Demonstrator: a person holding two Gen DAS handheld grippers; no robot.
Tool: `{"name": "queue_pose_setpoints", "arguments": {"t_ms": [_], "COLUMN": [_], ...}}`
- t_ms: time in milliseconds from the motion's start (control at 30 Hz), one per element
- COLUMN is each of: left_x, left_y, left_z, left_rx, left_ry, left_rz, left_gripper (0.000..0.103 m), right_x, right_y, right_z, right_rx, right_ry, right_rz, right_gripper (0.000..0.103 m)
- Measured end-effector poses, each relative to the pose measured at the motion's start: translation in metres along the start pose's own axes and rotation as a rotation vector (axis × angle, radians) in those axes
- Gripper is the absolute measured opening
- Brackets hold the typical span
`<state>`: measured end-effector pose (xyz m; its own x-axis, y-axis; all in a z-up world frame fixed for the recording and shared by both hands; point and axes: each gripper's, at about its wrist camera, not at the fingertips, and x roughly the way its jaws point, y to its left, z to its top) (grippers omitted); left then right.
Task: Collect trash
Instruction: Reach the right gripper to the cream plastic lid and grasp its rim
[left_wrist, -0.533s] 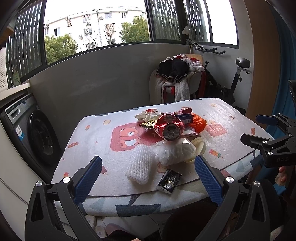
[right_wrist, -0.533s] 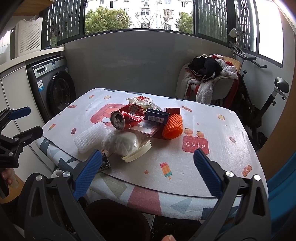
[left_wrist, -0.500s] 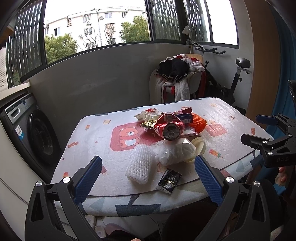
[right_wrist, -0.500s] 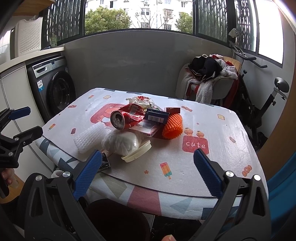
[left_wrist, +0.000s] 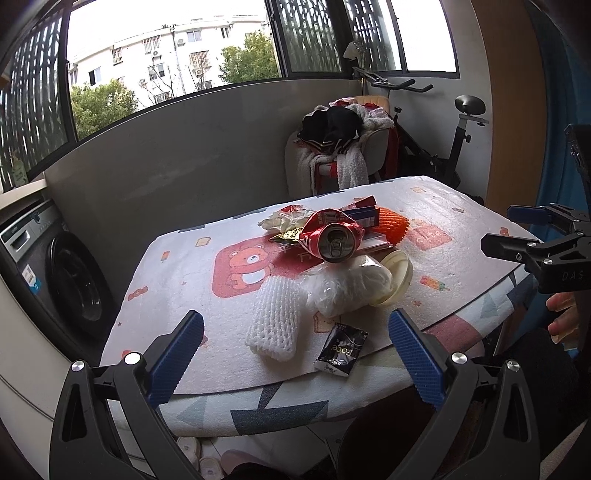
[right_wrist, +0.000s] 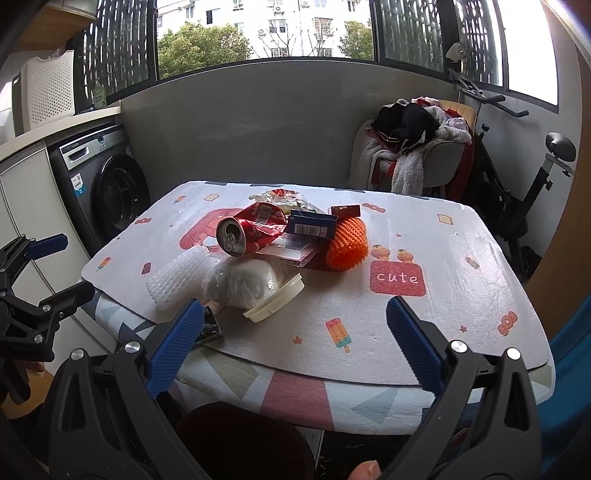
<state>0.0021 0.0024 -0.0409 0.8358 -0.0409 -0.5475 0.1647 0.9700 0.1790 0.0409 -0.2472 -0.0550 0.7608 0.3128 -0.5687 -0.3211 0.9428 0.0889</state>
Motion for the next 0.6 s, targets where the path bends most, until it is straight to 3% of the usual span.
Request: {"name": "queue_pose_setpoints", "arguments": {"t_ms": [200,367,467,600], "left_x": [0.019,0.051,0.069,0.092], "left_y": [0.001,-0.004,-0.008,-0.013], "left_z": [-0.016,-0.03,-0.038,-0.044], "left_rx": [-0.026,-0.051,-0.036,0.001], "left_ry": [0.022,0.119,0.139,0.157], "left_rz": [-0.093,-0.196,-0.169,-0.188], "left_gripper": [0.098,0.098,0.098,0.096], "right_x": [0.017,0.032,0.041,0.053], "right_y": [-0.002,0.006,0.005,-0.003], "right_z": [-0.008,-0.018,-0.024,-0.029], "right_rx": [0.01,-0.079,-0.088,-0.082], "right_ry": [0.062,0.099,0.128,0.148], "right_rz": [0.024,-0.053,-0.042,-0.03], "right_gripper": [0.098,0.097,0.097,0.097]}}
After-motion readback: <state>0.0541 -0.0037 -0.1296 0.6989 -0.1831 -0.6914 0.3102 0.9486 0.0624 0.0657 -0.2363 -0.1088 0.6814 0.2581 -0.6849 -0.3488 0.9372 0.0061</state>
